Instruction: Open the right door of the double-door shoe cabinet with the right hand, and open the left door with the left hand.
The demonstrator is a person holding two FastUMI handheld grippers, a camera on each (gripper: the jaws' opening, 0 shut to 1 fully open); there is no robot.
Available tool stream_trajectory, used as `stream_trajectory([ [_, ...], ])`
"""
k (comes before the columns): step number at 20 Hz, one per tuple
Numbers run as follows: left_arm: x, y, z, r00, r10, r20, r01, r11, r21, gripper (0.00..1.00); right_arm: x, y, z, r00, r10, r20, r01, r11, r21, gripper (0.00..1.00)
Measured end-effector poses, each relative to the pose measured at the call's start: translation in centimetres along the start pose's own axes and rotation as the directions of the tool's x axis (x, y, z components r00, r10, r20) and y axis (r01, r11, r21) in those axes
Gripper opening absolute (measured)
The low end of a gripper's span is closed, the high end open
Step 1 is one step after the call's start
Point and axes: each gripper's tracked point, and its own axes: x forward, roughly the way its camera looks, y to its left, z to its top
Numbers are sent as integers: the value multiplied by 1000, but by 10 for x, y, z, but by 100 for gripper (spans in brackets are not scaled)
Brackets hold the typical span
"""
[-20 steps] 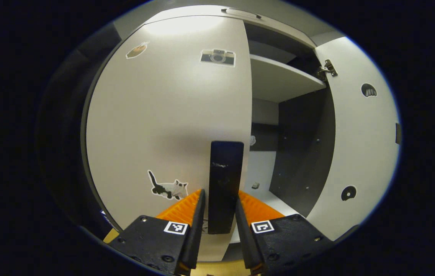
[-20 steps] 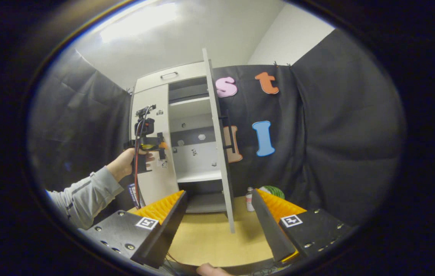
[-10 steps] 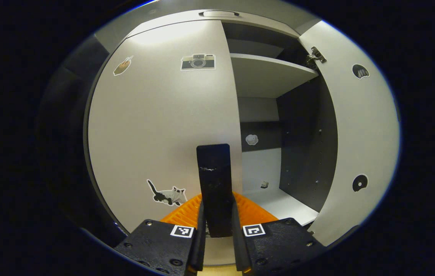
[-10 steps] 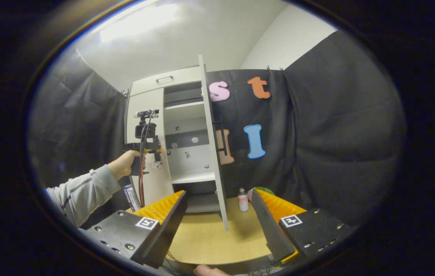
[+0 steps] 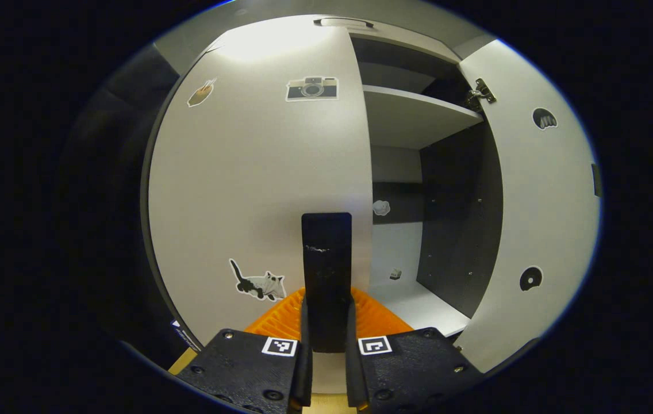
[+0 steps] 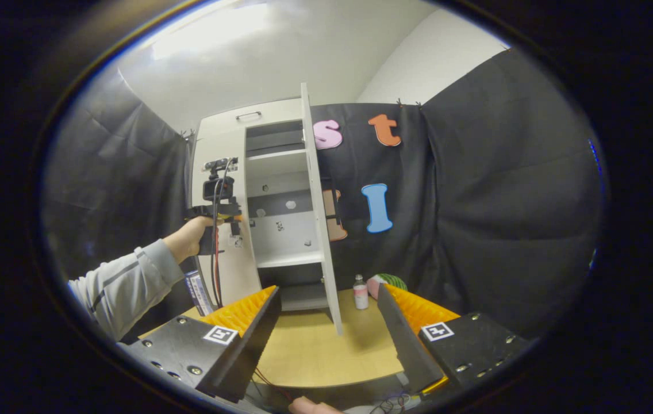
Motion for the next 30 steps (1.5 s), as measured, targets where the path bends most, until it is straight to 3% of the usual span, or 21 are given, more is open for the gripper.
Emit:
stream_trajectory([
  [10, -71, 22, -4, 999, -39, -11, 39, 999, -12, 24, -15, 22, -2, 1000, -6, 17, 6, 1000, -19, 100],
  [18, -118, 52, -6, 997, -77, -1, 77, 997, -18, 24, -24, 60, -2, 998, 58, 7, -58, 998, -5, 97],
  [30, -150, 85, -7, 994, -106, 28, 107, 994, -18, 24, -42, 69, 0, 998, 59, 21, -59, 998, -7, 97],
])
